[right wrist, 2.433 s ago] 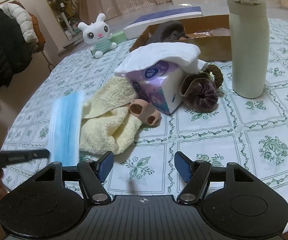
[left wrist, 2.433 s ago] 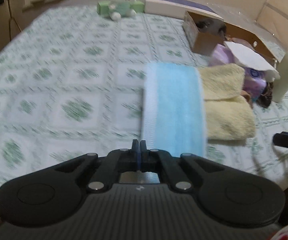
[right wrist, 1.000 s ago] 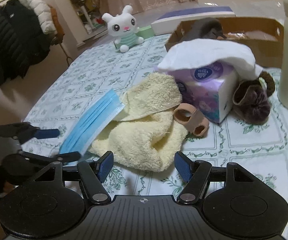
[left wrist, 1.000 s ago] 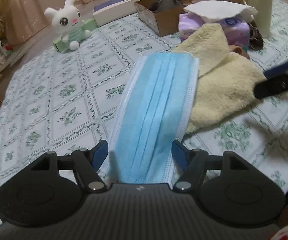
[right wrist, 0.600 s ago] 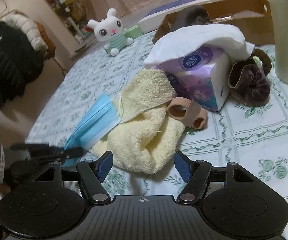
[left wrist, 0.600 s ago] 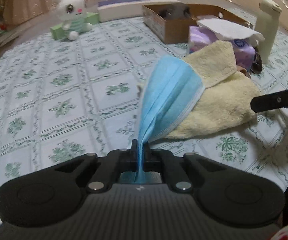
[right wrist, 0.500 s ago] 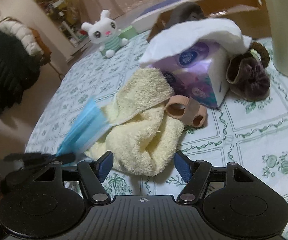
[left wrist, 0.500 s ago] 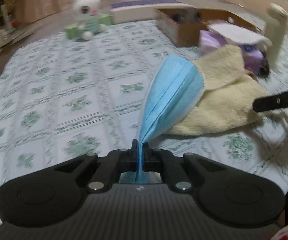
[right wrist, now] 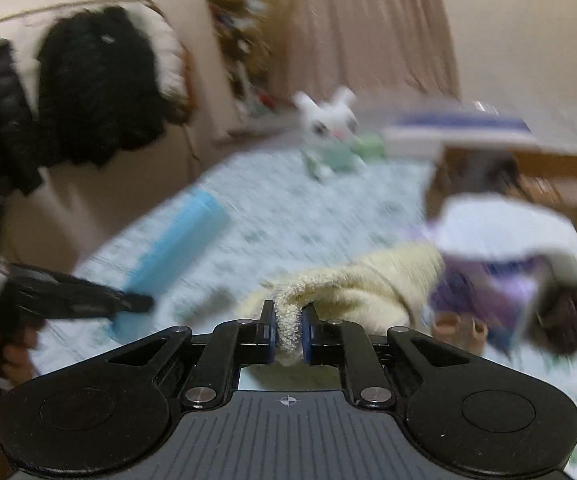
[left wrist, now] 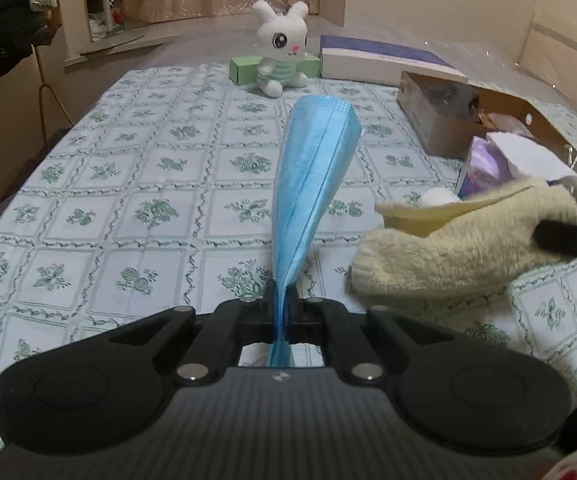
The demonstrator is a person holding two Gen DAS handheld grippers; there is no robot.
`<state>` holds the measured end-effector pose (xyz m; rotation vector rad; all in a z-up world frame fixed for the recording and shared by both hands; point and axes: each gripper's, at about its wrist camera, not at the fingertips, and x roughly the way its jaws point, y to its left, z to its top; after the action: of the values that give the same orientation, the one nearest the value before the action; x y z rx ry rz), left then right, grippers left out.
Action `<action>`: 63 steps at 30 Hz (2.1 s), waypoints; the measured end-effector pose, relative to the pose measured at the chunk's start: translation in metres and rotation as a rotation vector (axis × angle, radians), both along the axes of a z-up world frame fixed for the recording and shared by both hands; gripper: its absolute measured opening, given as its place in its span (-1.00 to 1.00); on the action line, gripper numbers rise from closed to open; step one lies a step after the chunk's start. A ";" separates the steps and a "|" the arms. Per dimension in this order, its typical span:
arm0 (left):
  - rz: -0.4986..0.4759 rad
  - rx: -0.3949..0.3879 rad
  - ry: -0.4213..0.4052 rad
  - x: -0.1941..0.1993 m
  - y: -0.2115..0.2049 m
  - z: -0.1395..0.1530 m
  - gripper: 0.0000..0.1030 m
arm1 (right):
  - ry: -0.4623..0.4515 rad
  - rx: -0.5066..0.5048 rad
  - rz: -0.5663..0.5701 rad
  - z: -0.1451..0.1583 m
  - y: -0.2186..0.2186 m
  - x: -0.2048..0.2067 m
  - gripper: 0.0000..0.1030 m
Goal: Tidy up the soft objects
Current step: 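Lift the blue mask with the left gripper while the right gripper grasps the yellow towel, then carry the mask and towel over the cardboard tray and release both inside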
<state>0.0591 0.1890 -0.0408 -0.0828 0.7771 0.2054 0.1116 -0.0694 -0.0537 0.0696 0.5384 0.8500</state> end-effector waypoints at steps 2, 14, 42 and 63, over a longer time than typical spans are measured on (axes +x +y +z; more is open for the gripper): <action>0.003 0.008 -0.010 -0.003 -0.001 0.007 -0.93 | -0.022 0.018 0.010 0.010 0.002 -0.004 -0.78; -0.072 0.058 -0.055 0.004 -0.020 0.047 -0.93 | -0.006 0.120 -0.055 0.073 -0.054 0.015 -0.79; -0.629 0.347 -0.145 0.289 -0.183 0.111 -0.93 | -0.199 -0.117 -0.181 0.165 -0.138 0.200 -0.78; -0.940 0.528 -0.123 0.402 -0.251 -0.019 -0.45 | -0.186 -0.045 -0.372 0.132 -0.234 0.305 -0.78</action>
<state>0.4611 -0.0622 -0.0594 0.7542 0.5504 -0.4883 0.4165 -0.3035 0.0784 0.0468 0.3534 0.4754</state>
